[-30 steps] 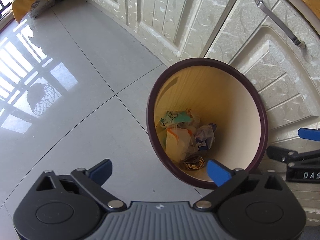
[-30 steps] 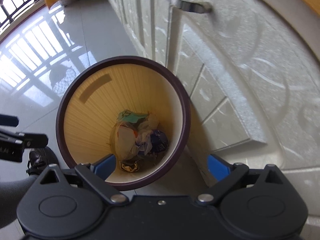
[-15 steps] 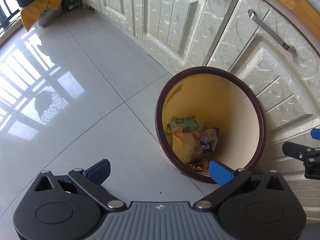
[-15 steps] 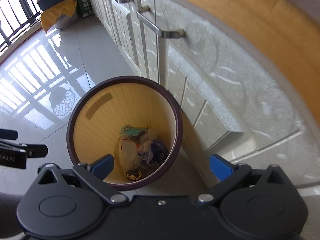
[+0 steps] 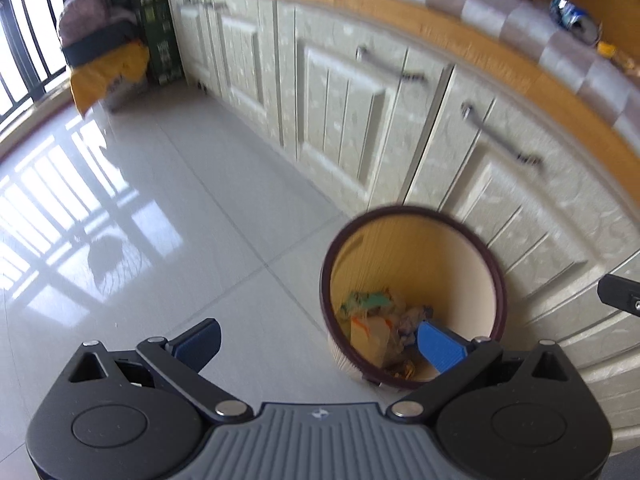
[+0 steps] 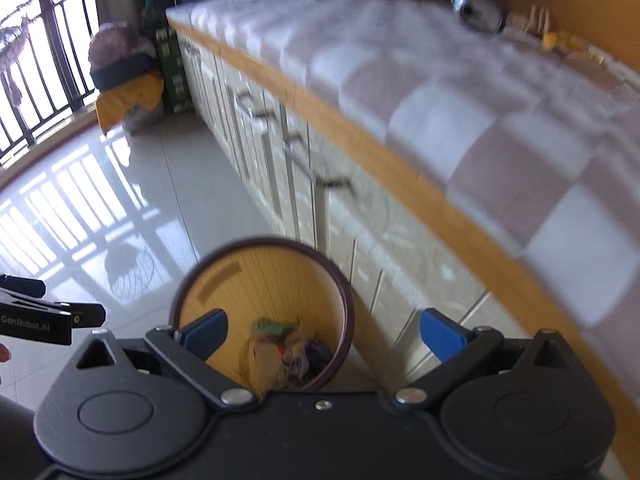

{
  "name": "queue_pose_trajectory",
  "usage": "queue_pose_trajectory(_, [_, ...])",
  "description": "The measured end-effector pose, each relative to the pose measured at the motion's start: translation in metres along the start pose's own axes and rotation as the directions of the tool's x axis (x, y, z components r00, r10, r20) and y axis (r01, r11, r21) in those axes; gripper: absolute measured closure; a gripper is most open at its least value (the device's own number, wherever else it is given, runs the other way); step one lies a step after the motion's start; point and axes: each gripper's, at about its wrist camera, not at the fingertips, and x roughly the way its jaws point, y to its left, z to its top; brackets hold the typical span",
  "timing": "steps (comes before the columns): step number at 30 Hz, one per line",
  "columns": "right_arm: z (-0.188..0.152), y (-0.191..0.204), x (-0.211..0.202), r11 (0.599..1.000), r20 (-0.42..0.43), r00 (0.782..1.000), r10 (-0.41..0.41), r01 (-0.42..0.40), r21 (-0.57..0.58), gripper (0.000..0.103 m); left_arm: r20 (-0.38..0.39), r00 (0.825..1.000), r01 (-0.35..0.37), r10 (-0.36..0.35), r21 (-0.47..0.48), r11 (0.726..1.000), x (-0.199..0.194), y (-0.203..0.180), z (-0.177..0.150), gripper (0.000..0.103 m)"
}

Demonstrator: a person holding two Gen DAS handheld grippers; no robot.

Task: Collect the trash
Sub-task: 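Move both open tools back toward the blue can on the bench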

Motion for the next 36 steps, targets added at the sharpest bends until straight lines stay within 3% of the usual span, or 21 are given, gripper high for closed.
queue_pose_trajectory(7, [0.019,0.000,-0.053,1.000,0.187,0.982,-0.009,0.011,-0.009,0.000,0.138,0.990,0.038,-0.036,-0.014,0.999,-0.043,-0.007,0.016,0.000])
queue_pose_trajectory(13, [0.047,-0.015,-0.087,0.999,0.340,0.940,-0.035,0.029,0.022,0.000,0.268,0.962,0.056,-0.050,-0.014,0.998,-0.072,-0.020,0.040,0.000])
queue_pose_trajectory(19, [0.081,-0.041,-0.117,0.995,0.478,0.873,-0.098,0.096,0.029,0.000,0.408,0.908,0.088,-0.095,0.035,0.995,-0.094,-0.049,0.078,0.000])
queue_pose_trajectory(28, [0.126,-0.114,-0.126,0.973,0.595,0.772,-0.223,0.214,0.087,0.000,0.559,0.803,0.158,-0.206,0.134,0.978,-0.104,-0.120,0.135,0.000])
queue_pose_trajectory(34, [0.148,-0.179,-0.104,0.948,0.593,0.739,-0.318,0.257,0.188,0.000,0.599,0.743,0.206,-0.299,0.220,0.953,-0.093,-0.171,0.165,0.000])
queue_pose_trajectory(36, [0.156,-0.203,-0.092,0.939,0.580,0.739,-0.344,0.250,0.238,0.000,0.587,0.743,0.215,-0.321,0.246,0.945,-0.082,-0.187,0.175,0.000])
